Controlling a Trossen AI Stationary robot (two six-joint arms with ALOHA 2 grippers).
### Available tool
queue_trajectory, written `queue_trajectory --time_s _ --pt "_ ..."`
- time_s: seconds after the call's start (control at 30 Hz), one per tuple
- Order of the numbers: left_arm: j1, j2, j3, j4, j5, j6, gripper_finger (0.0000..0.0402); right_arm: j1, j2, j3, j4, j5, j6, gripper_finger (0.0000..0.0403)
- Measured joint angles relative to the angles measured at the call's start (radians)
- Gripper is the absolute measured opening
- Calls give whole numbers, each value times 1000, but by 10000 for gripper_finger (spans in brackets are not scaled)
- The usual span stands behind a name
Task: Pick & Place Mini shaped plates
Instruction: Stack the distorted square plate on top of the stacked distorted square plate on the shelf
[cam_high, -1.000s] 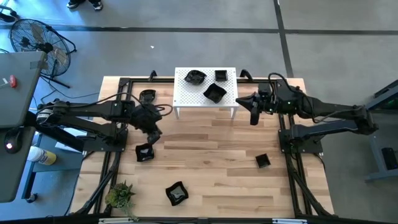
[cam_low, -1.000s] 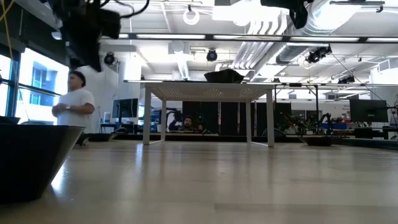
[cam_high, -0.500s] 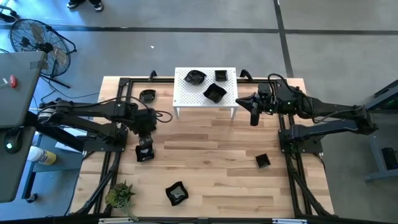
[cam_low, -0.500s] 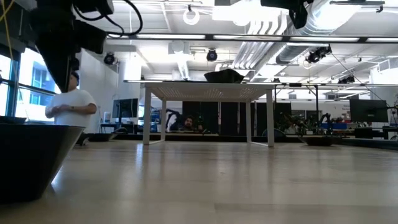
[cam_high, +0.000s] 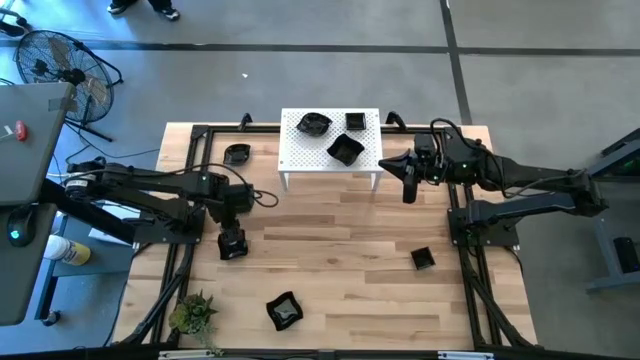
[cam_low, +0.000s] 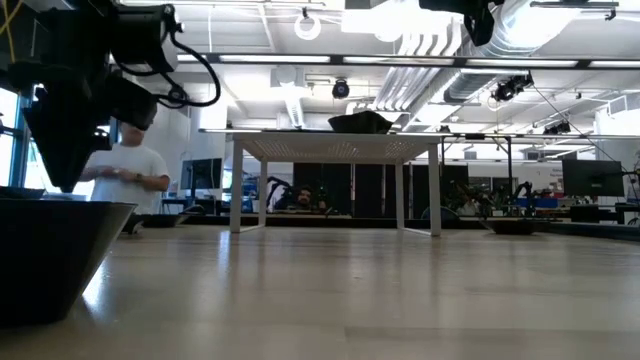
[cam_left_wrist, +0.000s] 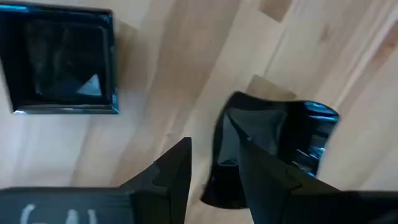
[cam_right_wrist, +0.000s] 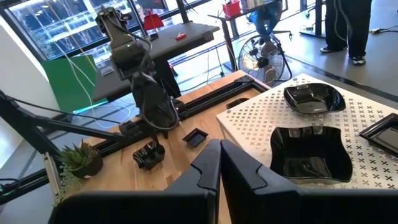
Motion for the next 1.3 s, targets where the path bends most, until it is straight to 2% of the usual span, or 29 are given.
queue_trajectory --time_s 0.27,0.7,0.83,1.0,1.17,1.3 --pt "0 9 0 9 -18 -7 127 0 0 0 8 0 -11 7" --pt "-1 104 -76 109 27 -89 123 0 0 0 15 -6 -19 7" --pt "-1 105 -82 112 33 -90 89 0 0 0 15 -6 -19 7" --pt "-1 103 -82 119 65 -94 12 0 0 0 21 -7 -19 7" --pt "-1 102 -73 130 114 -130 11 0 0 0 22 -7 -19 7" --pt "-1 85 -18 134 133 -189 3 0 0 0 22 -8 -19 7"
